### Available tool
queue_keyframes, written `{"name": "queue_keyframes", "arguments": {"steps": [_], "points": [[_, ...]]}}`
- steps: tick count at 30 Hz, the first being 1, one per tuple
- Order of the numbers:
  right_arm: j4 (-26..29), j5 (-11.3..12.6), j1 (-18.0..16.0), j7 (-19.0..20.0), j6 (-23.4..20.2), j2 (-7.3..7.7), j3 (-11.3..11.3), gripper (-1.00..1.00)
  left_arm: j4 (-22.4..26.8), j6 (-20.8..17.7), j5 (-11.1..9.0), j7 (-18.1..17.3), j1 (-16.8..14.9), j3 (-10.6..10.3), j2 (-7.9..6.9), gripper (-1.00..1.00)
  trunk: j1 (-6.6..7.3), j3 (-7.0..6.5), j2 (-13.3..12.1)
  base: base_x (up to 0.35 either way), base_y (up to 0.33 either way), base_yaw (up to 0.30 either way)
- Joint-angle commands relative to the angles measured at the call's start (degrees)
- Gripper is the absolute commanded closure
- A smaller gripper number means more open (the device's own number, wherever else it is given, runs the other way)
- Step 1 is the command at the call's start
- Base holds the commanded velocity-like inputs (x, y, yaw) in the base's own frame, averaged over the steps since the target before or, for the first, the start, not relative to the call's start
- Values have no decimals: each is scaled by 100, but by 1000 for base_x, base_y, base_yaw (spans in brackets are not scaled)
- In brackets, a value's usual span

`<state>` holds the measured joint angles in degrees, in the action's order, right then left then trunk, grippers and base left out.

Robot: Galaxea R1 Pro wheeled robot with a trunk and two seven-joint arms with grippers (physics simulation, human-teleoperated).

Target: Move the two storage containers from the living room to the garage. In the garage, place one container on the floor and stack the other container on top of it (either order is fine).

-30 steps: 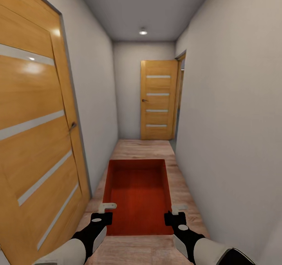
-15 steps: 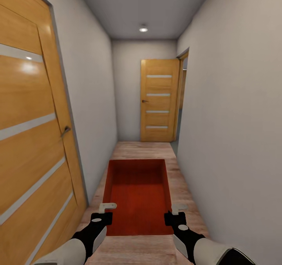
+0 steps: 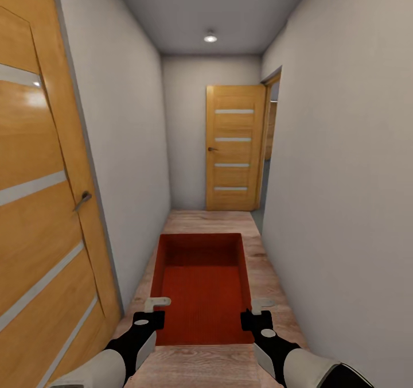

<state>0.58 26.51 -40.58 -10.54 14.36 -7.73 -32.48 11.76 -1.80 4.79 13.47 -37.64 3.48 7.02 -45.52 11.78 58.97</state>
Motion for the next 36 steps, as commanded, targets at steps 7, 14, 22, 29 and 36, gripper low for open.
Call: {"name": "queue_keyframes", "arguments": {"steps": [7,14,22,29,36], "points": [[-22,161,-3,-39,49,0,38,100,292,-22,127,24,-6,320,7,100,-4,8,5,322,0,0],[-22,161,-3,-39,50,0,38,100,292,-22,127,24,-6,320,10,100,-4,8,5,322,27,0],[-22,161,-3,-39,50,0,39,100,292,-22,127,24,-6,320,10,100,-4,8,5,322,95,0],[-22,161,-3,-42,50,0,39,100,292,-22,127,25,-6,320,11,100,-4,8,5,322,16,0],[-22,161,-3,-38,45,0,40,100,292,-22,127,25,-6,320,10,100,-4,8,5,322,0,0]]}}
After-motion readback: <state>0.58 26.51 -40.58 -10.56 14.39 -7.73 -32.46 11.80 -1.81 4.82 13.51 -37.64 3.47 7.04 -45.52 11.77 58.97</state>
